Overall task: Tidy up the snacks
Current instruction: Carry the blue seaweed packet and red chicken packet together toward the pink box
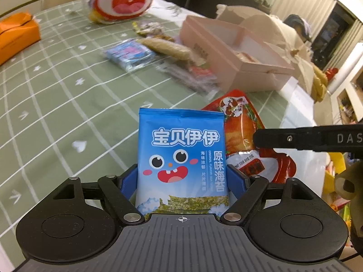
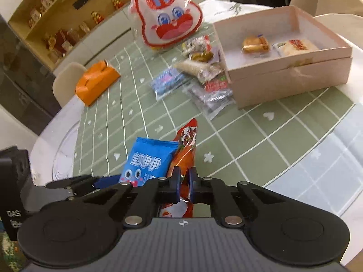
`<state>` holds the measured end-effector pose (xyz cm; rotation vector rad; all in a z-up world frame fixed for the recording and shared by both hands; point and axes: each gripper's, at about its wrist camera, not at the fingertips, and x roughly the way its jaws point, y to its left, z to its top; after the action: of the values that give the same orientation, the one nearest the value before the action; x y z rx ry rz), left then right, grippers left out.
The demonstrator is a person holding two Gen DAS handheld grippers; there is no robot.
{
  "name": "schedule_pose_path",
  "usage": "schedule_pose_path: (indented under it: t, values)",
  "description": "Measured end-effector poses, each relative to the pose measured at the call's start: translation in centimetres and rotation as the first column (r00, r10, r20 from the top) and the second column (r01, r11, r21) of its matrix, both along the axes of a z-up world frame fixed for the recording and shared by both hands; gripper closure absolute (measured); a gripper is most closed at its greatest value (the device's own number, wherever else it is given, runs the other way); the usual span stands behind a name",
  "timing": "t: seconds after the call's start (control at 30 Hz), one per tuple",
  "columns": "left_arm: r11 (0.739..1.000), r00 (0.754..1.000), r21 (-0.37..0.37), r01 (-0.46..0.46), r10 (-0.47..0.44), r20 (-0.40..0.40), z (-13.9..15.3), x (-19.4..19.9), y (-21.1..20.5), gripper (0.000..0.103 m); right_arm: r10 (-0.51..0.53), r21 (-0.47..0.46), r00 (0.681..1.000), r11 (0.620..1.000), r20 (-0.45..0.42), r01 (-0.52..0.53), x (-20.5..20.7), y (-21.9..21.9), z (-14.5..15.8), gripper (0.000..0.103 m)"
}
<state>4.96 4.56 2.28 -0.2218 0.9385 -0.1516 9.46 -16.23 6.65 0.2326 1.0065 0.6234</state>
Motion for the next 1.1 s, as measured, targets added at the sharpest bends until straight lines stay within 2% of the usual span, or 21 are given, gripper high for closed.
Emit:
schedule_pose_path:
  t: [0.17,0.33,0.47,0.53,0.67,0.83,0.97,1.07,1.1]
  values:
    - [0.999,0.999,-0.029,0.039,-0.038,0.036,1.0,0.6,-1.2,0.018,-0.035,0.004,0.998,0.999,0.043,0.035,0.0,-1.5,1.9,0.096]
    - [0.998,0.999,0.052,0.035,-0.035,0.003,0.9,0.0,-1.1,0.018,0.002,-0.03,0.997,1.0,0.075,0.001,-0.9,-0.6,2.5,0.095]
    - [0.998,0.999,0.058,0.03,-0.029,-0.032,-0.3,-0.3,-0.9,0.018,0.04,-0.031,0.994,0.999,0.099,-0.037,-1.7,0.4,2.5,0.09]
    - [0.997,0.999,0.069,0.036,-0.034,-0.025,-0.4,-0.5,-1.0,0.018,0.068,-0.027,0.993,0.997,0.096,-0.065,-2.1,0.9,2.6,0.089]
    - [0.997,0.999,0.067,0.037,-0.035,-0.025,-0.4,-0.6,-0.9,0.018,0.1,-0.138,0.987,0.987,0.127,-0.082,-2.6,2.7,2.3,0.073]
    - [0.996,0.999,0.083,0.041,-0.039,-0.021,-0.5,-0.7,-1.1,0.018,0.104,-0.211,0.984,0.975,0.145,-0.072,-2.4,3.9,1.3,0.067]
    - [0.996,0.999,0.082,0.038,-0.037,-0.018,-0.5,-0.7,-1.2,0.018,0.102,-0.233,0.991,0.969,0.086,-0.079,-1.5,4.2,-0.1,0.064]
    - [0.996,0.999,0.082,0.037,-0.036,-0.013,-0.5,-0.7,-1.2,0.018,0.088,-0.178,0.995,0.981,0.042,-0.08,-1.0,3.8,-1.2,0.061]
    - [0.996,0.999,0.08,0.037,-0.036,-0.011,-0.5,-0.7,-1.2,0.017,0.078,-0.144,0.997,0.987,0.02,-0.074,-0.7,3.5,-1.6,0.056]
